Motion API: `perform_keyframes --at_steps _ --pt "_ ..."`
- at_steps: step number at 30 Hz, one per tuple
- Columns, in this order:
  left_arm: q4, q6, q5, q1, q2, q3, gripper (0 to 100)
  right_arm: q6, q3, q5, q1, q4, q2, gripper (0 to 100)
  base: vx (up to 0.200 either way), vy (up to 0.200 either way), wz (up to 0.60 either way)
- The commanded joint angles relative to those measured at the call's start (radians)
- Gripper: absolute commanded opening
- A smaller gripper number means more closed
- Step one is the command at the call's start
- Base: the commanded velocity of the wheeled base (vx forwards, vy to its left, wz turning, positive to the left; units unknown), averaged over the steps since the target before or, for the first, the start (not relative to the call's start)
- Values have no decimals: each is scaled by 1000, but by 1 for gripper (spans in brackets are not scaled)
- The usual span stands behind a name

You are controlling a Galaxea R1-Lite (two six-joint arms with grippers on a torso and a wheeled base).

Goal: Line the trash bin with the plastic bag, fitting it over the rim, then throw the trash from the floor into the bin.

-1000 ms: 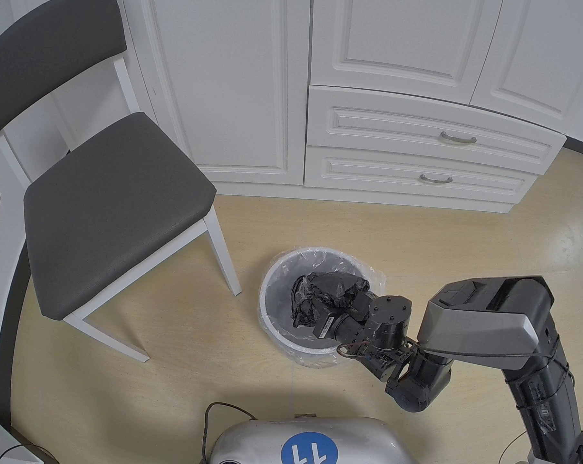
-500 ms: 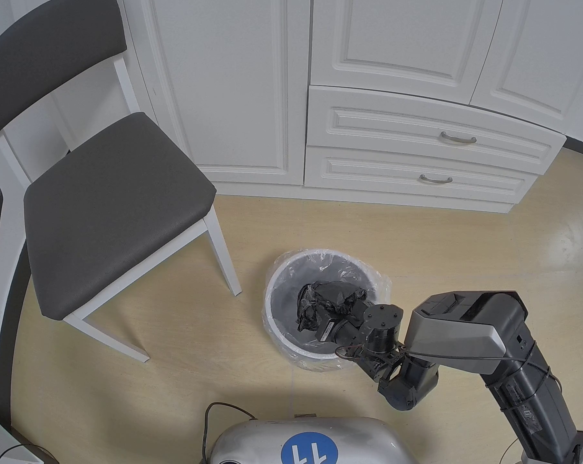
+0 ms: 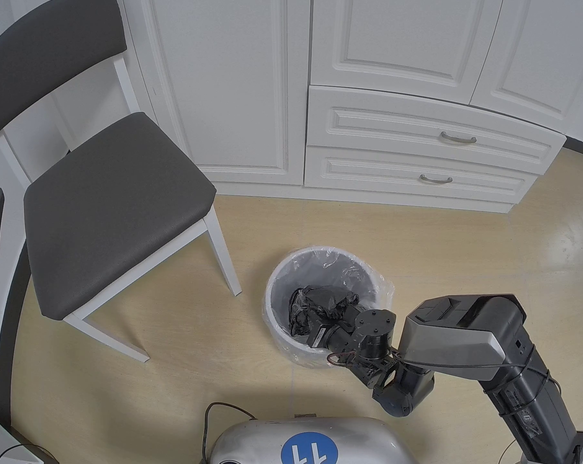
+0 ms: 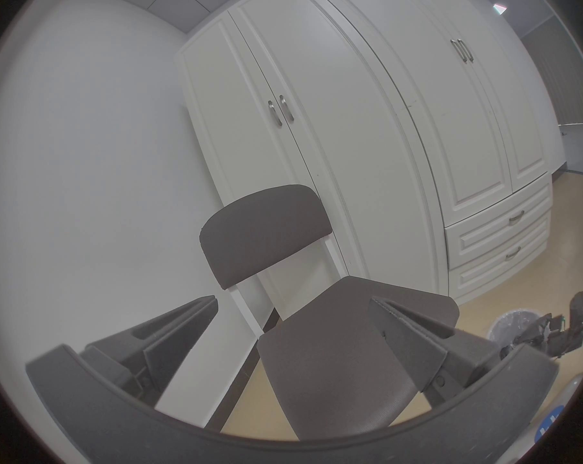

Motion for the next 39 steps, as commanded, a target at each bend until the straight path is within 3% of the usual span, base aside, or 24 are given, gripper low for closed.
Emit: perform_keyframes --at_steps 1,10,18,39 --pt "-1 0 1 0 0 -2 100 -9 13 -11 16 -18 -30 0 0 0 0" --pt "-1 0 1 0 0 -2 100 -135 16 -55 14 -18 -45 0 0 0 0" --pt "-1 0 1 0 0 -1 100 -178 -52 -80 -17 -18 16 0 0 0 0" --pt "-1 2 1 0 0 -1 100 -187 -112 -95 -40 -12 59 0 0 0 0"
